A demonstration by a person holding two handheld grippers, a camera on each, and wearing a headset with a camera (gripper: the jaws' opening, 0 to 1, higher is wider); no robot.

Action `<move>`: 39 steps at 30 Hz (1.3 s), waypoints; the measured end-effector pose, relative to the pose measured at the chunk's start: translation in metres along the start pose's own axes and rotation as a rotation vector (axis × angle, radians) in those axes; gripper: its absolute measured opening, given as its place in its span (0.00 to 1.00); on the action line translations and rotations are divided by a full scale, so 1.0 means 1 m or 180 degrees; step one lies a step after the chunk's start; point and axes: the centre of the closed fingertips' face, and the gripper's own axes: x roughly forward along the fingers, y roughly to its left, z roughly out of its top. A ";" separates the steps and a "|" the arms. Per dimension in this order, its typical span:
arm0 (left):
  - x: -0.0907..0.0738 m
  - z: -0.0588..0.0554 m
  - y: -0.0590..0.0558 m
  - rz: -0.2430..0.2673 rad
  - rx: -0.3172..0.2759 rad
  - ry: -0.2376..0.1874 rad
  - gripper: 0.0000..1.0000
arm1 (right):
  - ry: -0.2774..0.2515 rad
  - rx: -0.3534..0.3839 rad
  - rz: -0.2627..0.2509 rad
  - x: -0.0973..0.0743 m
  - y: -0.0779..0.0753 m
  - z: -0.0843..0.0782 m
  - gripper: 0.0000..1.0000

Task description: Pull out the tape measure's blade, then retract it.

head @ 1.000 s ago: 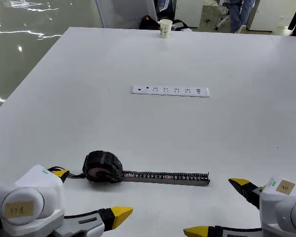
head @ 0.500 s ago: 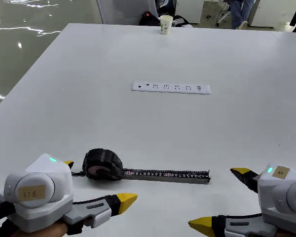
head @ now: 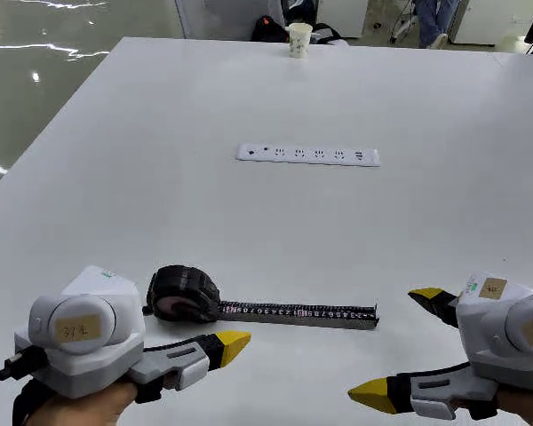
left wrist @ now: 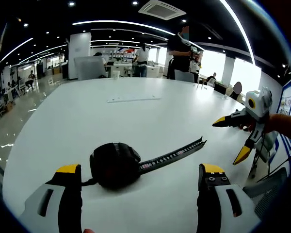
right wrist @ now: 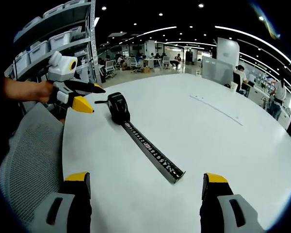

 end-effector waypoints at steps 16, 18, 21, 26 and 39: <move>0.013 -0.002 0.009 0.0109 -0.0039 0.0046 0.96 | 0.0173 -0.0304 0.0262 0.014 -0.007 -0.003 0.85; 0.015 -0.002 0.010 0.0129 -0.0043 0.0052 0.95 | 0.0192 -0.0344 0.0277 0.015 -0.009 -0.003 0.83; 0.018 -0.003 0.011 0.0143 -0.0066 0.0065 0.93 | 0.0197 -0.0406 0.0303 0.016 -0.013 -0.001 0.79; 0.022 -0.003 0.013 0.0176 -0.0080 0.0075 0.90 | 0.0251 -0.0508 0.0342 0.018 -0.018 -0.002 0.74; 0.031 -0.007 0.023 0.0293 -0.0185 0.0142 0.76 | 0.0367 -0.0704 0.0491 0.025 -0.030 -0.009 0.55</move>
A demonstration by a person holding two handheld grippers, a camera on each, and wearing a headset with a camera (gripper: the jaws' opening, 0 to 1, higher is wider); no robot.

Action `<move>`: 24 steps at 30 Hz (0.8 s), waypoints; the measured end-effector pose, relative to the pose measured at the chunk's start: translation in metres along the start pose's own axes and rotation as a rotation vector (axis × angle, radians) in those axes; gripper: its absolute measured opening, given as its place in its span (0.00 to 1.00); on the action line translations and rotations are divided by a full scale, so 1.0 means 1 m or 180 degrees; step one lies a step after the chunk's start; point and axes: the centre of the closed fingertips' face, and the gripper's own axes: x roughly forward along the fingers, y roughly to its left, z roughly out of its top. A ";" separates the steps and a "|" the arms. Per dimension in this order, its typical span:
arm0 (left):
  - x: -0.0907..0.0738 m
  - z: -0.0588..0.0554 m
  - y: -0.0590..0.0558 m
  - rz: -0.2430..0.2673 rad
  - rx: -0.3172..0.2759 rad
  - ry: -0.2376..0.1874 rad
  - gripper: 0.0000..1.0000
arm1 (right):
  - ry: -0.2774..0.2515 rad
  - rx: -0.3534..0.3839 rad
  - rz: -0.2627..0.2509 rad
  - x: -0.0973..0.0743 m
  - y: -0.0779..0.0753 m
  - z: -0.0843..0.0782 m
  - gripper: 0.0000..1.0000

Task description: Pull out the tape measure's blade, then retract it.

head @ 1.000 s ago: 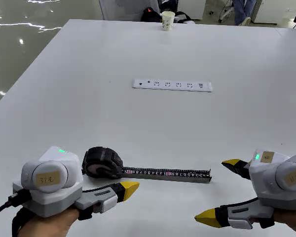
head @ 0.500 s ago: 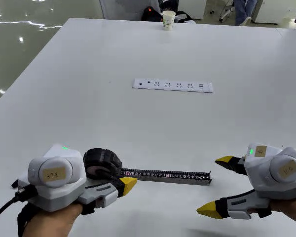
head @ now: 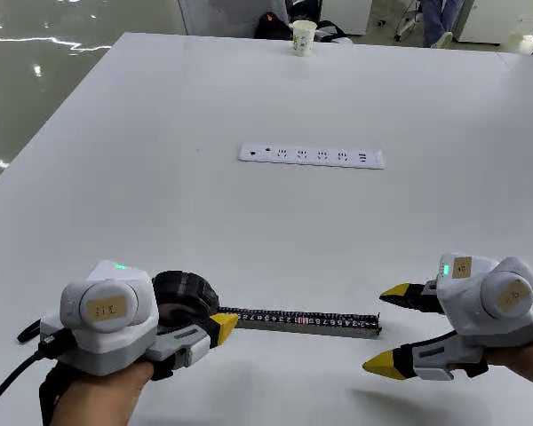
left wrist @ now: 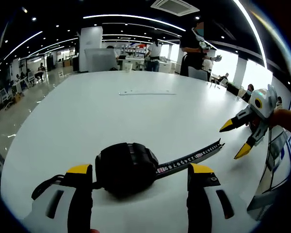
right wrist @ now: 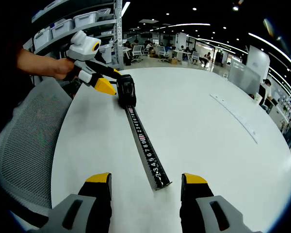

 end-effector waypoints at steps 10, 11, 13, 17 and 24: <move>0.006 0.001 0.005 0.0083 -0.0058 0.0021 0.70 | 0.0133 -0.0164 0.0090 0.008 -0.008 -0.007 0.42; 0.006 0.001 0.006 0.0093 -0.0059 0.0024 0.69 | 0.0142 -0.0172 0.0099 0.009 -0.009 -0.008 0.41; 0.007 0.001 0.007 0.0118 -0.0070 0.0021 0.68 | 0.0161 -0.0189 0.0125 0.011 -0.010 -0.010 0.39; 0.010 0.001 0.010 0.0172 -0.0065 0.0042 0.65 | 0.0214 -0.0238 0.0153 0.014 -0.011 -0.014 0.35; 0.012 -0.001 0.017 0.0292 -0.0125 0.0087 0.61 | 0.0240 -0.0293 0.0190 0.016 -0.013 -0.016 0.27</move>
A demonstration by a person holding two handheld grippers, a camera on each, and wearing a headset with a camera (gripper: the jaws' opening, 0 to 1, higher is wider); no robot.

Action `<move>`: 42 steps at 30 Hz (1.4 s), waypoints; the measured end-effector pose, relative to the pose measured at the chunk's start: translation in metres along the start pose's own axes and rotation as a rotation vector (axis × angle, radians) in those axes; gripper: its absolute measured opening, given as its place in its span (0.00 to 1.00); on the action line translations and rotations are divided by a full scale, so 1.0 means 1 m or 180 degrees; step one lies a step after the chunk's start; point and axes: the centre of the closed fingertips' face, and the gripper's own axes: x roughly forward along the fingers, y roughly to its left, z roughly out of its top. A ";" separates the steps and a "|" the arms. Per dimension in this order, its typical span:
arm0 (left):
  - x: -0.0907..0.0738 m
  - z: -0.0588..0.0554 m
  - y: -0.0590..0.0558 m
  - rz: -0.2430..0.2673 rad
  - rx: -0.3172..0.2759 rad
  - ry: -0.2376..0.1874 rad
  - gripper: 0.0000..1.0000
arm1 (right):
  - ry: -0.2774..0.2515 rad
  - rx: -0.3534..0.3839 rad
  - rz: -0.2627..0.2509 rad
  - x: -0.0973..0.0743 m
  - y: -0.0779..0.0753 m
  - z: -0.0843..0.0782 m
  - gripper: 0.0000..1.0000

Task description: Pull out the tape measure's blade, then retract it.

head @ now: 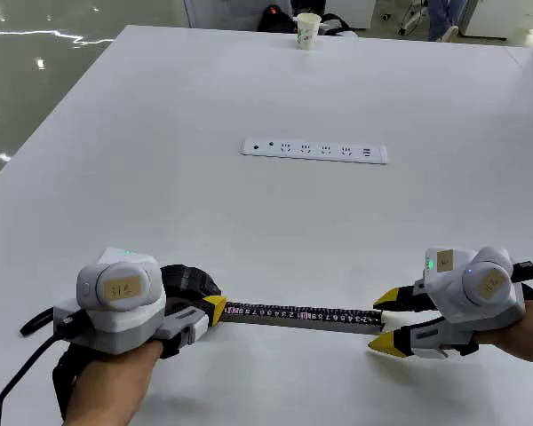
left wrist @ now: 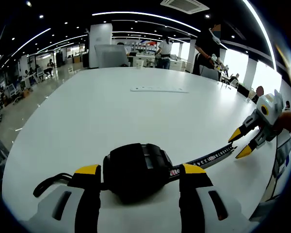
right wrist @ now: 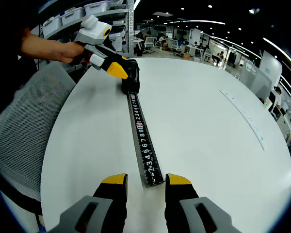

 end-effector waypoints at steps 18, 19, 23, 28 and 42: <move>0.008 -0.002 0.004 0.0076 -0.0161 0.0070 0.58 | 0.0045 -0.0057 0.0049 0.004 -0.007 -0.006 0.15; 0.008 -0.002 0.004 0.0083 -0.0163 0.0072 0.57 | 0.0048 -0.0054 0.0053 0.005 -0.007 -0.006 0.15; 0.009 -0.003 0.004 0.0099 -0.0173 0.0077 0.58 | 0.0055 -0.0052 0.0062 0.006 -0.007 -0.007 0.13; 0.010 -0.003 0.004 0.0106 -0.0189 0.0085 0.59 | 0.0041 -0.0040 0.0080 0.006 -0.008 -0.007 0.12; 0.013 -0.005 0.005 0.0157 -0.0263 0.0093 0.60 | 0.0048 -0.0040 0.0101 0.007 -0.007 -0.008 0.11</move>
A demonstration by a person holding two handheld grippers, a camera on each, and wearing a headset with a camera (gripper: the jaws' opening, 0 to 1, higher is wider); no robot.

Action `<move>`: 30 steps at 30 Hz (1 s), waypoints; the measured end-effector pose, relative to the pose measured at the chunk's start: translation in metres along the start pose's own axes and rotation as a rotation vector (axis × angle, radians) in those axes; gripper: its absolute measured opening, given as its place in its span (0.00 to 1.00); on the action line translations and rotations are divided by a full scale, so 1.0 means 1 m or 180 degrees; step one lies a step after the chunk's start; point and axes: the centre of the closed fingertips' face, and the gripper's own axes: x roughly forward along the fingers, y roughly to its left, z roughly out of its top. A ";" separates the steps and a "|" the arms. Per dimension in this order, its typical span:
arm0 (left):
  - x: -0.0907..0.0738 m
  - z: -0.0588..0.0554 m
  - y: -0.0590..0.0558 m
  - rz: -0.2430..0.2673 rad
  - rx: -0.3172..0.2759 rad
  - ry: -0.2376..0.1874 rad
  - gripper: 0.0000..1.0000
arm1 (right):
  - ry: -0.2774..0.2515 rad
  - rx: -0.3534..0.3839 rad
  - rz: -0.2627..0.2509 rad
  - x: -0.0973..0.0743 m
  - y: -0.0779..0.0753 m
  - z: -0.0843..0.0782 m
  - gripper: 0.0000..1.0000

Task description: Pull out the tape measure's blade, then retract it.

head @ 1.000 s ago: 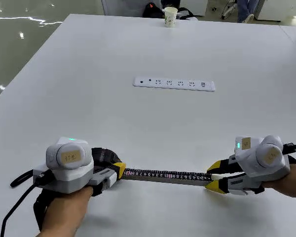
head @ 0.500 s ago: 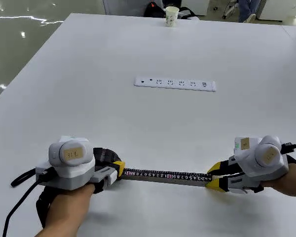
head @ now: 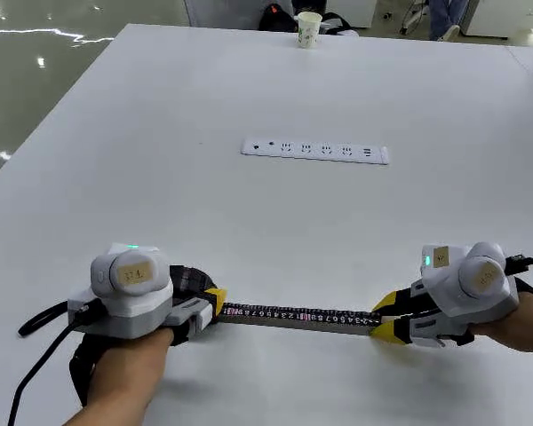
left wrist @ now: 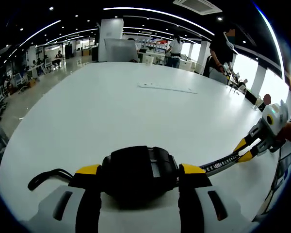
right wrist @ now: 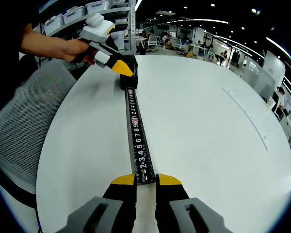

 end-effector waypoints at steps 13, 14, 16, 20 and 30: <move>0.002 -0.001 0.000 0.0046 -0.0014 0.0042 0.60 | 0.0014 -0.0008 -0.0005 0.000 -0.001 -0.001 0.10; 0.002 -0.001 0.000 0.0048 -0.0012 0.0047 0.59 | 0.0015 -0.0007 -0.0004 0.000 -0.001 -0.001 0.10; 0.002 -0.002 0.000 0.0054 0.0012 0.0067 0.58 | 0.0019 -0.0014 -0.0002 0.000 -0.001 -0.001 0.10; 0.002 -0.002 0.001 0.0067 0.0012 0.0087 0.57 | 0.0034 -0.0042 -0.0003 0.000 -0.001 -0.001 0.10; 0.000 -0.003 0.002 0.0068 0.0065 0.0118 0.54 | 0.0038 -0.0038 -0.0005 -0.001 -0.001 -0.001 0.10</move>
